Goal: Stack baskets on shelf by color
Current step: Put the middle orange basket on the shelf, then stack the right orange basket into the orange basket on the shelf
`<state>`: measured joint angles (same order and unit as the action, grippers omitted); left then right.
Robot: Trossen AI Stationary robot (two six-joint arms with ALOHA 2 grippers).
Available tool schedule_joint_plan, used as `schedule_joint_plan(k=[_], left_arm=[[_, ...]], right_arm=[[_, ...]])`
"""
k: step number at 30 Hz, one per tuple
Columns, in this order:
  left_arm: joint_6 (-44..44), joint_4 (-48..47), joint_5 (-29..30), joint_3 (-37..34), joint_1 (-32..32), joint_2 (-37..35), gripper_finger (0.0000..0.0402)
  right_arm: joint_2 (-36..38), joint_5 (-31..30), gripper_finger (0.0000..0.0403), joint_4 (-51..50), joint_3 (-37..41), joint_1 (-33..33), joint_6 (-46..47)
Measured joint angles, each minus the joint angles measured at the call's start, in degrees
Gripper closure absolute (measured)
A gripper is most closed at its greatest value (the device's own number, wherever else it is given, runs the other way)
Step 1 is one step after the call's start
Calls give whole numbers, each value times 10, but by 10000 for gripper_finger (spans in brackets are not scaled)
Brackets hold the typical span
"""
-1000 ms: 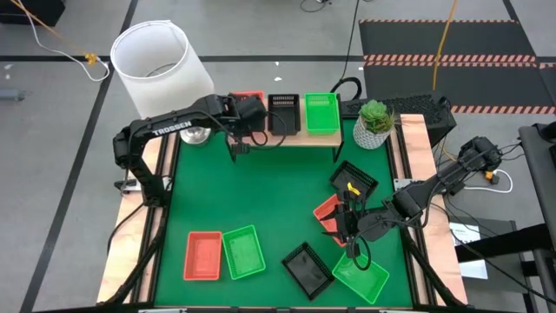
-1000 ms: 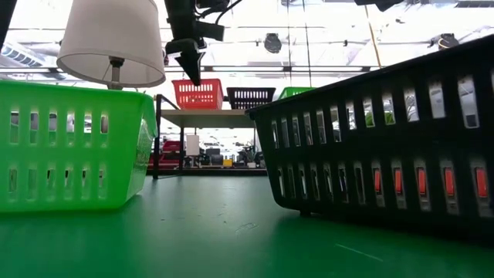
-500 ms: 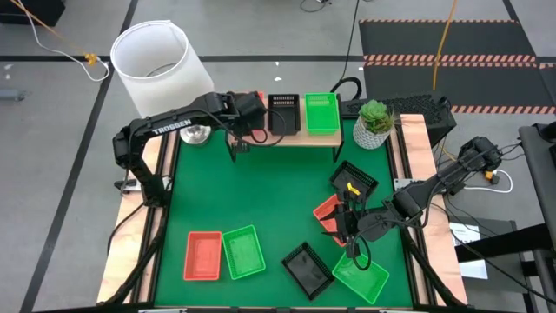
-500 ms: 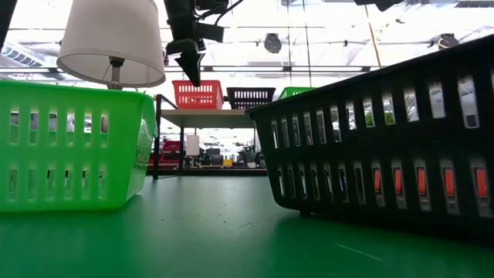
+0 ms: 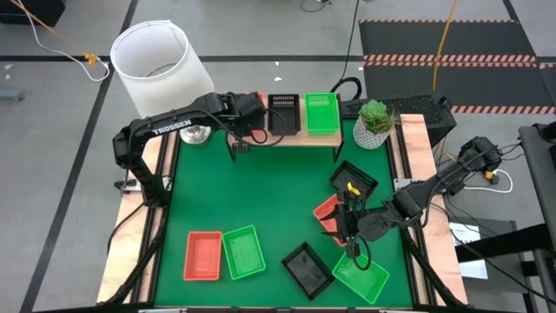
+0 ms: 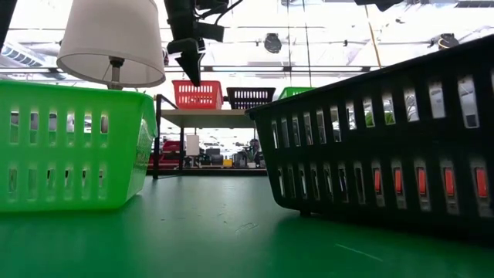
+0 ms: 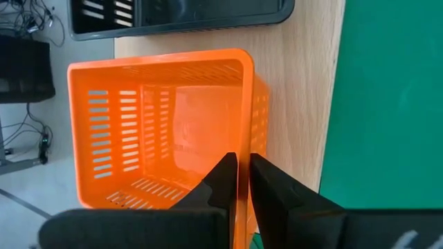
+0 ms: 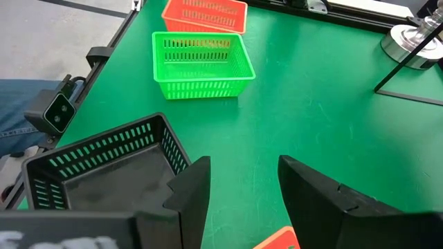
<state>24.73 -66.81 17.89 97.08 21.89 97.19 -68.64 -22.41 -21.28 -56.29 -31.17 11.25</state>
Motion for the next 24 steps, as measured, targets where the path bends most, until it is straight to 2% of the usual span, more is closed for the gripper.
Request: schedule_joint_plan(k=[4, 13, 24], left_arm=[[-4, 0, 0, 0, 0, 0, 348], [-12, 15, 4, -28, -1, 0, 286], [-7, 6, 80, -14, -53, -22, 282]], right_arm=[[0, 0, 236, 0, 0, 0, 0], [0, 0, 236, 0, 0, 0, 0], [0, 0, 236, 0, 0, 0, -1]])
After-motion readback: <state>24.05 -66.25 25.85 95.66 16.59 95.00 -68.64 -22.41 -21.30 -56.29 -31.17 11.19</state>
